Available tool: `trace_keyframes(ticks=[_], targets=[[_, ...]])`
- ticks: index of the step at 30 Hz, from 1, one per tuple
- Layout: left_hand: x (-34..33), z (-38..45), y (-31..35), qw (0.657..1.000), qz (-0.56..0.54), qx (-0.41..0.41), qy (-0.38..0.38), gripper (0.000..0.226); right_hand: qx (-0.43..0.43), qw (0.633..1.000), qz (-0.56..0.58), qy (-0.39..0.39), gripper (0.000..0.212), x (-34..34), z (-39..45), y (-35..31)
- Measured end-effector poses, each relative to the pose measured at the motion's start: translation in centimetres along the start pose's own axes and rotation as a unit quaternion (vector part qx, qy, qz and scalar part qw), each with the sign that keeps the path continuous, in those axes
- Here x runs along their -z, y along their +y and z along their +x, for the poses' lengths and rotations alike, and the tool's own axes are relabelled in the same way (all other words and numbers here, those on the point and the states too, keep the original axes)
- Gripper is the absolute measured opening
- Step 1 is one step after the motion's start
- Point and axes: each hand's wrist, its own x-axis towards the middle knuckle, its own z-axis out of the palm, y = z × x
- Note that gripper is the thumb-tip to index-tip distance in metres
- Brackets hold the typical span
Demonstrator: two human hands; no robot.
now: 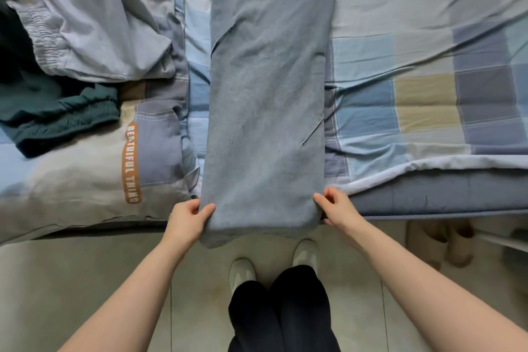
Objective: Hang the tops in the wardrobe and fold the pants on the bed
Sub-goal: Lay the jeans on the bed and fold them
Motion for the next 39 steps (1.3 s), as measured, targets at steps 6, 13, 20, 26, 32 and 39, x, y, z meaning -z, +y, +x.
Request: trace_keyframes(ticks=[6, 13, 20, 26, 32, 39], targets=[[-1.3, 1.6, -0.4, 0.994, 0.098, 0.014, 0.047, 0.043, -0.036, 0.997, 0.007, 0.068, 0.01, -1.7, 0.8, 1.0], [-1.9, 1.2, -1.8, 0.99, -0.11, 0.048, -0.074, 0.005, -0.072, 0.994, 0.08, -0.033, 0.016, -0.7, -0.2, 1.7], [-0.6, -1.9, -2.6, 0.971, -0.163, 0.042, -0.172, 0.023, 0.088, 0.988, 0.101, -0.072, 0.018, 2.2, -2.7, 0.6], [-0.2, -4.1, -1.9, 0.949, -0.252, 0.065, -0.178, 0.027, 0.036, 0.982, 0.082, -0.164, 0.019, 1.7, -6.0, 2.5], [-1.2, -6.8, -2.6, 0.96, -0.205, 0.021, -0.188, 0.026, 0.038, 0.98, 0.183, -0.072, 0.033, 3.2, -8.5, 4.3], [-4.0, -10.5, -4.6, 0.979, -0.152, 0.039, -0.131, 0.019, -0.001, 0.993, 0.1, -0.06, 0.013, 4.8, -12.3, 9.0]])
